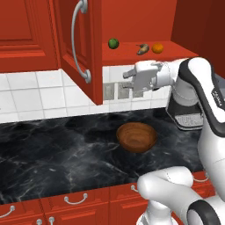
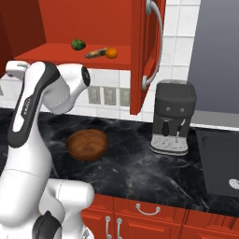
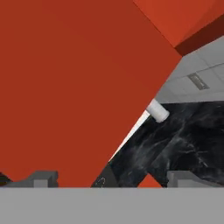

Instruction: Open the cabinet. Pick the banana and tangerine from the cabinet and place them into the bowl. Then close the cabinet.

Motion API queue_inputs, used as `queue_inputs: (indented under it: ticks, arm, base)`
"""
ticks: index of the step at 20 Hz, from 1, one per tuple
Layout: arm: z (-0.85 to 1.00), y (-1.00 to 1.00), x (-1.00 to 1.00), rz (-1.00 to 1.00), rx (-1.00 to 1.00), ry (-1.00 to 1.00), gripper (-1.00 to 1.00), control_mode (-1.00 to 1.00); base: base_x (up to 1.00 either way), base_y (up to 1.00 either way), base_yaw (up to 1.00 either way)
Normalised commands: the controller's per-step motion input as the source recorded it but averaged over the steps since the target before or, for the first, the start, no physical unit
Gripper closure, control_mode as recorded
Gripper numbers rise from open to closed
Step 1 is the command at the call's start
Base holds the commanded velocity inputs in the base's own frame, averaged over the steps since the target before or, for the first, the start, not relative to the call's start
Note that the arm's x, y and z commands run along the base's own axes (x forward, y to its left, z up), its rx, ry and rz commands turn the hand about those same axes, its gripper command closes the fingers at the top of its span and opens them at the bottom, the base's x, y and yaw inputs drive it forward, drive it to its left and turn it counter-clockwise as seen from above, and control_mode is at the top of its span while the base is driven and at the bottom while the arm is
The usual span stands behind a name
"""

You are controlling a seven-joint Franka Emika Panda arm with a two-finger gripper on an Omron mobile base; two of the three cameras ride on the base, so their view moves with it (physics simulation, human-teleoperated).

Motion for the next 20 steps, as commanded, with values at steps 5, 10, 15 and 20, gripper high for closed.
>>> queue_inputs:
  ticks: [5,10,15,20]
  arm:
    - [0.21,-0.48,0.0,-0.17,-0.16,-0.07,-1.0,-1.0]
    - [0.32,-0.14,0.05,-0.34,-0.18,0.0,-1.0,-1.0]
    - [0.08,0.0,0.16,-0.34,-0.21,0.0,-1.0,-1.0]
    - [0.0,0.0,0.12,-0.21,-0.26,-0.01,-1.0,-1.0]
  base:
    - [0.0,0.0,0.0]
    - [0.0,0.0,0.0]
    - [0.0,0.0,0.0]
    - [0.0,0.0,0.0]
